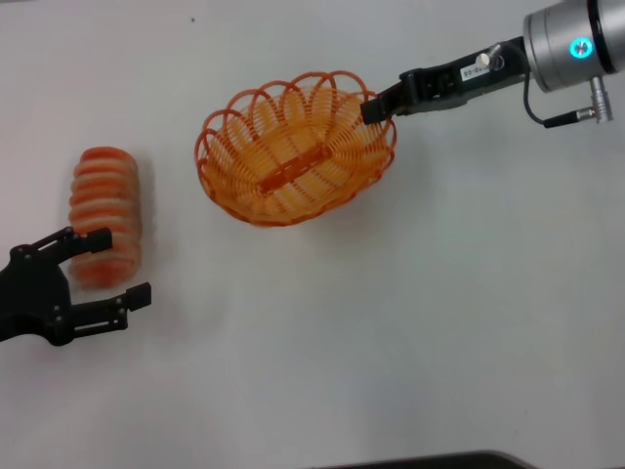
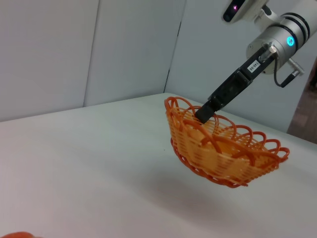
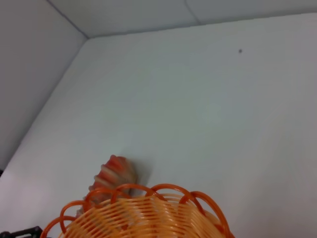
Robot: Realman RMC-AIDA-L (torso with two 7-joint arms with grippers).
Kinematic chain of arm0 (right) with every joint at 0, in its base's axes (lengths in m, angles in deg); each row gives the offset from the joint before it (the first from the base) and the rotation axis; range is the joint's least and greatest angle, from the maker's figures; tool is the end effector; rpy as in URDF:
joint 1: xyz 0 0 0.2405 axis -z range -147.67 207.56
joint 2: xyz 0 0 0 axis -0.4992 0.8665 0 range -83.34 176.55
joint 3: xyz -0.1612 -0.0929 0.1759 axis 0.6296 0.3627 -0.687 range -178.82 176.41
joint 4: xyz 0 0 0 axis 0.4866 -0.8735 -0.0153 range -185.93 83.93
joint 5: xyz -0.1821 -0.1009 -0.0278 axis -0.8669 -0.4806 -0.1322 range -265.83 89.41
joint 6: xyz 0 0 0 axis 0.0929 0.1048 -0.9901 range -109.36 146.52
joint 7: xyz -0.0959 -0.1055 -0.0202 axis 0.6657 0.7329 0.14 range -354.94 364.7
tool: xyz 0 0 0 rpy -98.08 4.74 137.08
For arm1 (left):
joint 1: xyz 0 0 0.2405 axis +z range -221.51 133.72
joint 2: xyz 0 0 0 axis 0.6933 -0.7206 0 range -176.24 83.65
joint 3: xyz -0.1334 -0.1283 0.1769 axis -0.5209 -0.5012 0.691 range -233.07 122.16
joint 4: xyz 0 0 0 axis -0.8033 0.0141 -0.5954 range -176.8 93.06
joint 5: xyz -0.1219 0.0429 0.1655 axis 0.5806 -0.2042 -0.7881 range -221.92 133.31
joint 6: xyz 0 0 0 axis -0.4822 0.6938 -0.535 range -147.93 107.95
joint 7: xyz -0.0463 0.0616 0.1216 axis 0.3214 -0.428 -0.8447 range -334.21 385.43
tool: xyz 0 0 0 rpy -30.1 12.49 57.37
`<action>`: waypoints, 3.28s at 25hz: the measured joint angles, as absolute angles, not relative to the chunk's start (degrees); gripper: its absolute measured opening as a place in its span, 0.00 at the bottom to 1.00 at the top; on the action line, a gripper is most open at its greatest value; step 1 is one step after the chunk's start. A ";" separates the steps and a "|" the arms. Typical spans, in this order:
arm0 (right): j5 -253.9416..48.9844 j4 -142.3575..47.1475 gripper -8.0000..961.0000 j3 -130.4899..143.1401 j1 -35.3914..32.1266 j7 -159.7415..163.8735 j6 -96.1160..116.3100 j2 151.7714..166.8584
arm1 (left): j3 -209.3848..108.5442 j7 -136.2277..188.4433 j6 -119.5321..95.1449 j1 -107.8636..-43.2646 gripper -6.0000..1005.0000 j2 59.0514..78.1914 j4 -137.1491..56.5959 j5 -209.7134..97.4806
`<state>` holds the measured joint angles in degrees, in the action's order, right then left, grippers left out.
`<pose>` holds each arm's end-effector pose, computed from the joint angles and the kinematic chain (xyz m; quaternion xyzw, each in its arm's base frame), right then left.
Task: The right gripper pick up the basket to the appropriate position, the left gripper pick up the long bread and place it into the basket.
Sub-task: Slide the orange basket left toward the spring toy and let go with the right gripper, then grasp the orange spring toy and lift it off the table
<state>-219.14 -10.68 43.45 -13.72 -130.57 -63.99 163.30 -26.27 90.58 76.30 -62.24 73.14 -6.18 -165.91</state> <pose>0.2202 0.3907 0.0009 -0.8361 0.5324 0.1078 0.0762 -0.3303 0.2486 0.0038 -0.9306 -0.2272 -0.2384 0.1596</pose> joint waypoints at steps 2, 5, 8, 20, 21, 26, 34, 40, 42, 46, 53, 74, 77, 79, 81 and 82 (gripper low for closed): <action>-219.08 -10.76 0.09 43.55 -13.09 -133.53 -63.81 163.21 | -26.27 90.58 76.32 -62.36 0.94 73.20 -6.03 -165.92; -219.22 -10.88 0.09 44.23 -12.58 -138.44 -63.01 163.18 | -26.27 90.57 76.32 -62.52 0.94 73.31 -5.50 -165.94; -220.62 -10.58 0.09 45.90 -12.48 -143.98 -62.78 163.26 | -26.14 90.58 76.38 -62.53 0.94 73.77 -3.96 -165.96; -227.75 -3.96 0.10 48.41 -12.16 -155.62 -60.28 165.90 | -26.00 90.57 76.39 -62.41 0.94 75.72 -0.16 -166.12; -228.06 -3.21 0.10 48.43 -11.97 -156.01 -60.00 166.11 | -25.97 90.57 76.22 -62.46 0.94 75.76 -0.12 -166.13; -228.32 -3.20 0.11 48.50 -11.48 -157.16 -58.13 166.33 | -25.92 90.56 76.04 -62.52 0.94 75.89 -0.07 -166.13; -228.14 -5.47 0.14 48.90 -11.45 -156.91 -56.72 166.50 | -25.87 90.56 75.99 -62.39 0.94 76.03 -0.03 -166.12; -227.54 -6.43 0.15 49.25 -11.21 -156.66 -56.03 166.76 | -25.57 90.56 75.85 -62.38 0.94 76.05 -0.03 -166.12; -227.27 -6.45 0.16 49.27 -11.09 -156.63 -55.99 166.76 | -25.29 90.56 75.75 -62.44 0.94 76.05 -0.03 -166.12; -225.43 -6.70 0.17 49.67 -10.53 -156.37 -55.63 166.70 | -25.20 90.56 75.63 -62.50 0.94 76.05 -0.03 -166.12; -223.12 -9.23 0.19 49.86 -10.49 -155.65 -55.42 166.37 | -25.21 90.56 75.63 -62.53 0.94 76.05 -0.03 -166.12; -220.02 -10.78 0.61 48.85 -9.87 -155.10 -56.78 165.81 | -24.60 90.56 76.13 -62.53 0.94 76.05 0.03 -166.12; -217.98 -9.24 0.74 47.75 -9.21 -151.83 -56.90 164.89 | -24.78 90.63 76.20 -62.53 0.94 76.05 0.05 -166.03; -214.37 -7.69 0.82 46.03 -8.05 -147.57 -57.28 164.44 | -24.95 90.91 76.24 -62.53 0.94 76.05 0.06 -165.79; -209.55 -6.26 0.90 44.12 -6.34 -141.29 -58.01 164.30 | -25.04 91.34 76.25 -62.57 0.94 76.05 0.06 -165.64; -206.67 -5.69 0.90 43.34 -5.39 -137.57 -58.57 164.27 | -25.06 91.57 76.25 -62.70 0.94 76.05 0.06 -165.63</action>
<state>-206.67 -5.69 43.34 -5.39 -137.57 -58.57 164.27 -25.06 91.57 76.25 -62.70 76.05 0.06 -165.63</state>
